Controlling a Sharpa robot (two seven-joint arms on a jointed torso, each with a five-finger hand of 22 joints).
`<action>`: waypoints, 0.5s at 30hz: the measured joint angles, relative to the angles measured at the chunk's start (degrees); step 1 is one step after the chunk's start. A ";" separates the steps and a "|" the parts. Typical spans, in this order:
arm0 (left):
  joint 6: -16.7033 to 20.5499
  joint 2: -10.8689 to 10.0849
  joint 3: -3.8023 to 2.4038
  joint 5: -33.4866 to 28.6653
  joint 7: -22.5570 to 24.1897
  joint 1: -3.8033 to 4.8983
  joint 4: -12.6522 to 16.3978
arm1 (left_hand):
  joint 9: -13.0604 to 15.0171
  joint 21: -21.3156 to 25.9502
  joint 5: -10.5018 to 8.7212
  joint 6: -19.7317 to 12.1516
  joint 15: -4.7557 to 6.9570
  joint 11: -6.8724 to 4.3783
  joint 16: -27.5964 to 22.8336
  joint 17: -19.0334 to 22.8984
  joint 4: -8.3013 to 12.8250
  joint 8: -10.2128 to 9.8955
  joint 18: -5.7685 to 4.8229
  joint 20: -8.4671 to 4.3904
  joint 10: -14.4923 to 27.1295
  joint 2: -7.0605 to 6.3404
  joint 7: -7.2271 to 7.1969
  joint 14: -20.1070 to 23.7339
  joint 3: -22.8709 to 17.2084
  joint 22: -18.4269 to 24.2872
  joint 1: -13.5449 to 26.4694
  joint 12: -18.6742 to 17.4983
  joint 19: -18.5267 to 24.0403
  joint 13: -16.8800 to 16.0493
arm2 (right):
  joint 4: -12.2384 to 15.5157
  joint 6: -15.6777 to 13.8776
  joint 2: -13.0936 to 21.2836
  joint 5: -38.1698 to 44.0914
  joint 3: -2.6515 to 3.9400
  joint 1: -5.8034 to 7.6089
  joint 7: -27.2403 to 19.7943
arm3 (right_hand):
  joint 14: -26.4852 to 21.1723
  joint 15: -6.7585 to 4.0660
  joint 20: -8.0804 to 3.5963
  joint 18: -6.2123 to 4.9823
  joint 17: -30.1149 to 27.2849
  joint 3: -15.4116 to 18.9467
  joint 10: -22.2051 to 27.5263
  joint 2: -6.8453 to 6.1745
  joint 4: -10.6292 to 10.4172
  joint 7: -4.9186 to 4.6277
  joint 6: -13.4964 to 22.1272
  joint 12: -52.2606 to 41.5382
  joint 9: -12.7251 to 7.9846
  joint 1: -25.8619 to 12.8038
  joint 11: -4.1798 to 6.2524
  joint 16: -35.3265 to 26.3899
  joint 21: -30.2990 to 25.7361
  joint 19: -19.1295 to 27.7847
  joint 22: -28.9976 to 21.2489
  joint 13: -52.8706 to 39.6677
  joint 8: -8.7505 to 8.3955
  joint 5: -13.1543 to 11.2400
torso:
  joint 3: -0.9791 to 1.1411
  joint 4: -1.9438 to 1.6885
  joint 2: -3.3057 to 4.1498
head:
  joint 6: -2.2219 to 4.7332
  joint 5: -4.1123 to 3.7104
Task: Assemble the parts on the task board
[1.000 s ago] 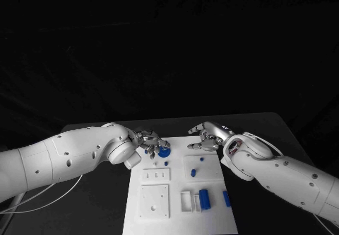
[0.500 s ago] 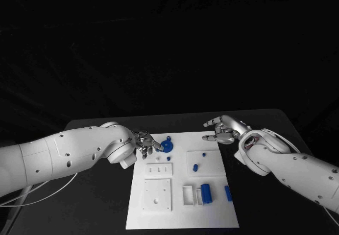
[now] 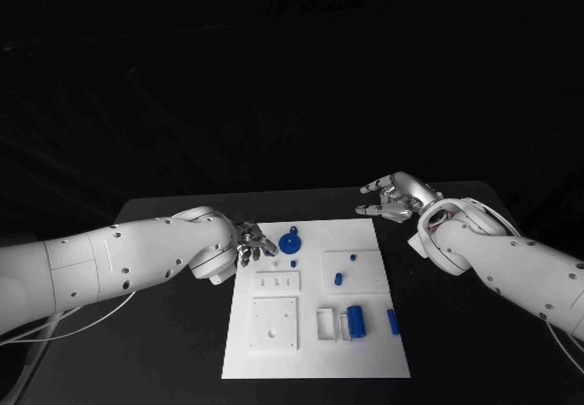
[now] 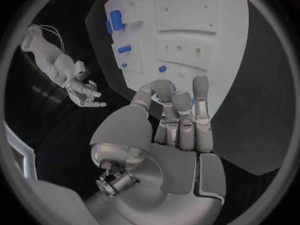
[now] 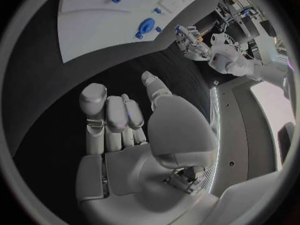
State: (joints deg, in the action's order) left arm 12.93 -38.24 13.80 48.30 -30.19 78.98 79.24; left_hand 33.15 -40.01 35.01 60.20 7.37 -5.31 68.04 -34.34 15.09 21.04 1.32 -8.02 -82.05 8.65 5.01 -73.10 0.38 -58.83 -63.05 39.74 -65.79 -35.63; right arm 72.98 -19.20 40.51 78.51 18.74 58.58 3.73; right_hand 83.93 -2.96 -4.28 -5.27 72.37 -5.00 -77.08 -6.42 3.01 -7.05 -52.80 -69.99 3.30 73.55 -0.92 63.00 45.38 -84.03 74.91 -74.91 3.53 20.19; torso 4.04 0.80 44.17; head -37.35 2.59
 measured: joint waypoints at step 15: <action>2.04 1.91 0.03 6.31 -2.08 -3.08 -0.74 | 0.00 5.26 0.52 1.04 -0.10 0.01 -0.64 -1.52 0.38 -1.02 0.00 0.34 -1.19 0.06 -0.04 -0.73 0.09 -6.62 0.30 -0.77 -1.89 -1.16 | -6.04 -0.47 -4.07 -1.00 0.04 1.67 -0.50 | 0.00 0.00 0.00 0.00 -0.15 -0.32 0.21 0.25 -0.33 0.04 -0.02 0.20 0.00 -0.24 -0.21 -0.38 -0.37 0.00 0.00 0.00 0.00 0.00 | 0.29 -0.31 -1.25 | -2.18 -0.24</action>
State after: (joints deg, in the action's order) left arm 14.97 -36.33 13.84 54.61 -32.28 75.89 78.50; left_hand 33.15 -34.75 35.53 61.24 7.27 -5.30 67.41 -35.86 15.48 20.02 1.32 -7.68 -83.24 8.71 4.97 -73.83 0.47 -65.45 -62.76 38.97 -67.68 -36.79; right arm 66.93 -19.67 36.44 77.51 18.79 60.24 3.23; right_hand 83.93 -2.96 -4.28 -5.27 72.22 -5.32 -76.87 -6.17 2.68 -7.01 -52.82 -69.79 3.30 73.30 -1.13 62.63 45.01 -84.03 74.90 -74.91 3.53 20.19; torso 4.33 0.49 42.92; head -39.53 2.35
